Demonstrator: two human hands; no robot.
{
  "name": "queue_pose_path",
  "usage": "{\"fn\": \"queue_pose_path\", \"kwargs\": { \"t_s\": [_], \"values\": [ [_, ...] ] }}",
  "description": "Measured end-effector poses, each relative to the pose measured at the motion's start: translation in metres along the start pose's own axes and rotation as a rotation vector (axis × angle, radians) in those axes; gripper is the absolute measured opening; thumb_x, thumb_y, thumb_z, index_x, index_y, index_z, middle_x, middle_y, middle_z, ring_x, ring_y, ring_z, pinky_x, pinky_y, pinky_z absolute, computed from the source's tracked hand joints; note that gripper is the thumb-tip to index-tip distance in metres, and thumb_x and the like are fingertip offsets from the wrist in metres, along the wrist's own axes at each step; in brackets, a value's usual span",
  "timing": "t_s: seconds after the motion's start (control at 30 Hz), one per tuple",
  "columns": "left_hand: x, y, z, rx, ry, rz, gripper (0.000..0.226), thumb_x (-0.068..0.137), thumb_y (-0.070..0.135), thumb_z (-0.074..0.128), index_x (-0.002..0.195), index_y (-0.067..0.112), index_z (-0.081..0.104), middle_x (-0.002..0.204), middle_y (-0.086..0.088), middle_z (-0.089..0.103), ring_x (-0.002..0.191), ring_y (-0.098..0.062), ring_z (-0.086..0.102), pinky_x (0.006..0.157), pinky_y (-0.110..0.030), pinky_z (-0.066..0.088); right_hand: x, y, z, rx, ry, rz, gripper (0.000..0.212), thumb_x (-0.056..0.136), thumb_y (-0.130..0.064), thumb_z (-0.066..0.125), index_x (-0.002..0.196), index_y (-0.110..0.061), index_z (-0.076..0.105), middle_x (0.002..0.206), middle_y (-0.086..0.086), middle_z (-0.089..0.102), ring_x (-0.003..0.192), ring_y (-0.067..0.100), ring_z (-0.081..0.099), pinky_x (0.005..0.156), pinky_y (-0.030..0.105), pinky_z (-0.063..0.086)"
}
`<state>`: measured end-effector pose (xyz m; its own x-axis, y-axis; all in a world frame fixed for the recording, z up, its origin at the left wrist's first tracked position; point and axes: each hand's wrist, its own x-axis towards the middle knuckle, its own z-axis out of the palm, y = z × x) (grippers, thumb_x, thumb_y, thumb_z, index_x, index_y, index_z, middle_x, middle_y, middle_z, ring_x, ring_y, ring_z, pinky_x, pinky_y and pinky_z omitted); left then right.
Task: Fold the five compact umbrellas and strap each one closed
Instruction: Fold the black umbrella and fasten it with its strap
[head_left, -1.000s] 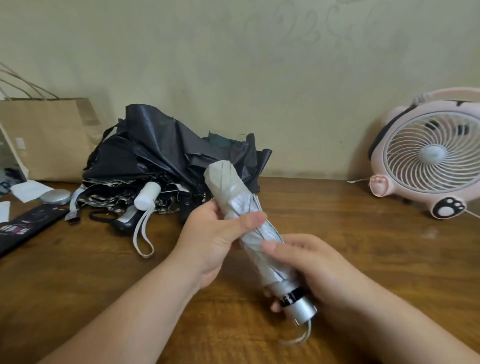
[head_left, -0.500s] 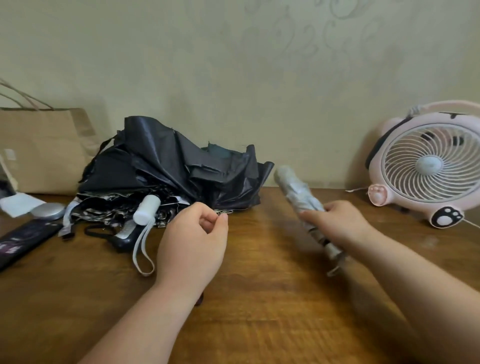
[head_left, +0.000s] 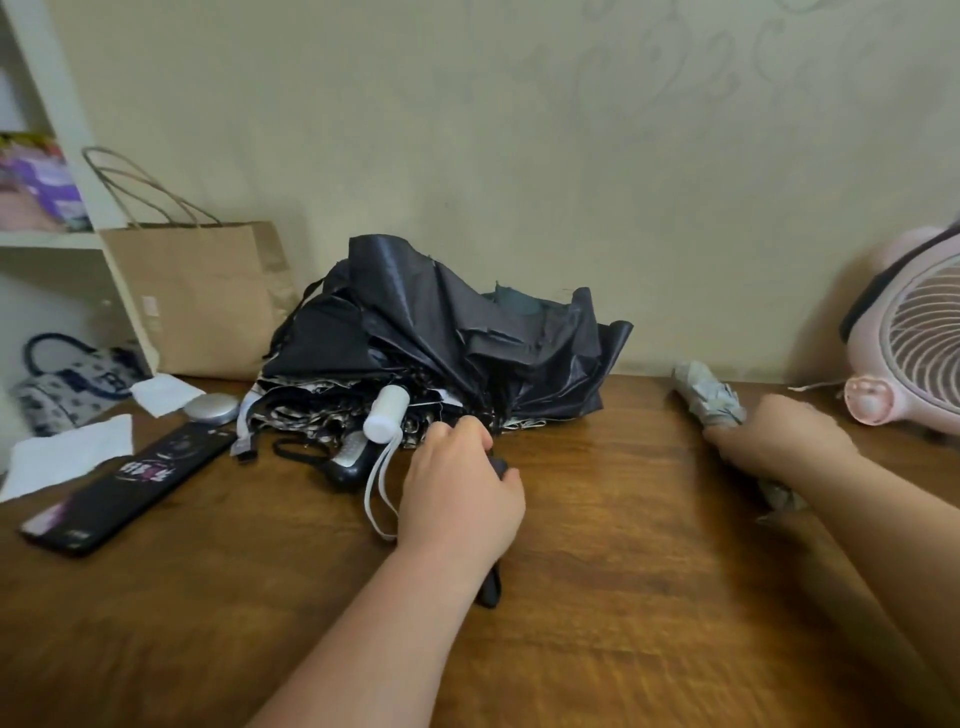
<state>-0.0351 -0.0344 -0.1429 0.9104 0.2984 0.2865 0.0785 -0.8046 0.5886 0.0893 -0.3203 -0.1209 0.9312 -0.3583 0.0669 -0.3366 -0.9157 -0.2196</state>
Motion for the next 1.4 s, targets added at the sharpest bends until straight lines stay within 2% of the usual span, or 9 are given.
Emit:
{"fn": "queue_pose_path", "kwargs": {
  "t_s": [0.07, 0.17, 0.3, 0.43, 0.63, 0.8, 0.97, 1.13, 1.4],
  "values": [
    [0.000, 0.000, -0.002, -0.023, -0.034, -0.032, 0.038, 0.090, 0.047, 0.070, 0.118, 0.028, 0.052, 0.113, 0.007, 0.049, 0.102, -0.016, 0.055, 0.081, -0.028, 0.044, -0.011, -0.004, 0.000, 0.001, 0.203, -0.119, 0.065, 0.082, -0.070, 0.057, 0.109, -0.011, 0.064, 0.101, 0.015, 0.061, 0.097, 0.039, 0.060, 0.074, 0.041, 0.053],
    [-0.003, 0.002, -0.001, -0.048, -0.054, -0.022, 0.040, 0.088, 0.050, 0.072, 0.115, 0.027, 0.054, 0.111, 0.008, 0.049, 0.099, -0.016, 0.058, 0.081, -0.029, 0.046, -0.045, -0.022, -0.001, 0.246, 0.287, -0.332, 0.040, 0.090, -0.048, 0.064, 0.114, -0.015, 0.068, 0.107, 0.010, 0.067, 0.101, 0.033, 0.061, 0.080, 0.041, 0.052],
    [-0.009, 0.006, 0.003, -0.071, -0.074, 0.061, 0.039, 0.088, 0.045, 0.073, 0.120, 0.027, 0.061, 0.115, 0.009, 0.052, 0.102, -0.014, 0.060, 0.090, -0.032, 0.054, -0.090, -0.063, 0.005, 0.577, -0.021, -0.385, 0.017, 0.091, -0.029, 0.069, 0.081, -0.016, 0.072, 0.079, 0.000, 0.071, 0.081, 0.023, 0.067, 0.064, 0.029, 0.047],
    [-0.014, 0.007, 0.007, -0.356, -0.129, 0.121, 0.025, 0.093, 0.029, 0.062, 0.117, 0.032, 0.068, 0.106, 0.013, 0.069, 0.095, -0.006, 0.067, 0.089, -0.034, 0.059, -0.112, -0.101, 0.014, 0.712, -0.472, -0.291, 0.027, 0.089, -0.040, 0.071, 0.091, -0.014, 0.074, 0.085, 0.005, 0.072, 0.081, 0.022, 0.069, 0.071, 0.036, 0.059],
    [-0.005, 0.000, -0.004, -0.507, 0.176, 0.040, 0.018, 0.092, 0.017, 0.054, 0.092, 0.030, 0.066, 0.085, 0.012, 0.073, 0.079, -0.010, 0.067, 0.071, -0.036, 0.057, -0.123, -0.134, 0.024, 0.411, -0.309, -0.398, 0.022, 0.090, -0.036, 0.070, 0.097, -0.018, 0.059, 0.087, -0.003, 0.060, 0.083, 0.017, 0.061, 0.069, 0.029, 0.051],
    [-0.007, -0.002, 0.000, -0.472, 0.218, 0.051, 0.017, 0.089, 0.014, 0.058, 0.083, 0.028, 0.064, 0.074, 0.011, 0.069, 0.074, -0.007, 0.063, 0.065, -0.033, 0.054, -0.123, -0.150, 0.034, 0.274, -0.226, -0.378, 0.010, 0.093, -0.021, 0.062, 0.097, -0.014, 0.057, 0.088, 0.002, 0.062, 0.079, 0.019, 0.062, 0.073, 0.034, 0.058],
    [-0.008, -0.002, -0.002, -0.488, 0.251, 0.048, 0.019, 0.089, 0.013, 0.057, 0.079, 0.028, 0.063, 0.071, 0.009, 0.067, 0.067, -0.008, 0.060, 0.058, -0.027, 0.048, -0.119, -0.132, 0.006, 0.718, -0.382, -0.274, 0.015, 0.100, -0.014, 0.058, 0.100, -0.004, 0.068, 0.069, 0.013, 0.066, 0.052, 0.022, 0.062, 0.049, 0.031, 0.055],
    [-0.009, -0.002, -0.001, -0.473, 0.231, 0.065, 0.020, 0.091, 0.015, 0.058, 0.078, 0.030, 0.062, 0.062, 0.008, 0.061, 0.061, -0.009, 0.058, 0.054, -0.023, 0.041, -0.104, -0.084, -0.041, 1.528, -0.878, 0.016, 0.016, 0.095, -0.013, 0.061, 0.106, -0.002, 0.063, 0.063, 0.003, 0.049, 0.048, 0.013, 0.051, 0.038, 0.020, 0.045],
    [-0.010, 0.003, 0.005, -0.466, 0.209, 0.079, 0.020, 0.088, 0.016, 0.063, 0.077, 0.033, 0.063, 0.060, 0.010, 0.061, 0.060, -0.011, 0.059, 0.056, -0.029, 0.046, -0.101, -0.022, -0.078, 1.548, -0.805, 0.062, 0.019, 0.097, -0.015, 0.059, 0.107, 0.000, 0.065, 0.065, 0.004, 0.049, 0.050, 0.014, 0.050, 0.036, 0.021, 0.044]
  ]
}}
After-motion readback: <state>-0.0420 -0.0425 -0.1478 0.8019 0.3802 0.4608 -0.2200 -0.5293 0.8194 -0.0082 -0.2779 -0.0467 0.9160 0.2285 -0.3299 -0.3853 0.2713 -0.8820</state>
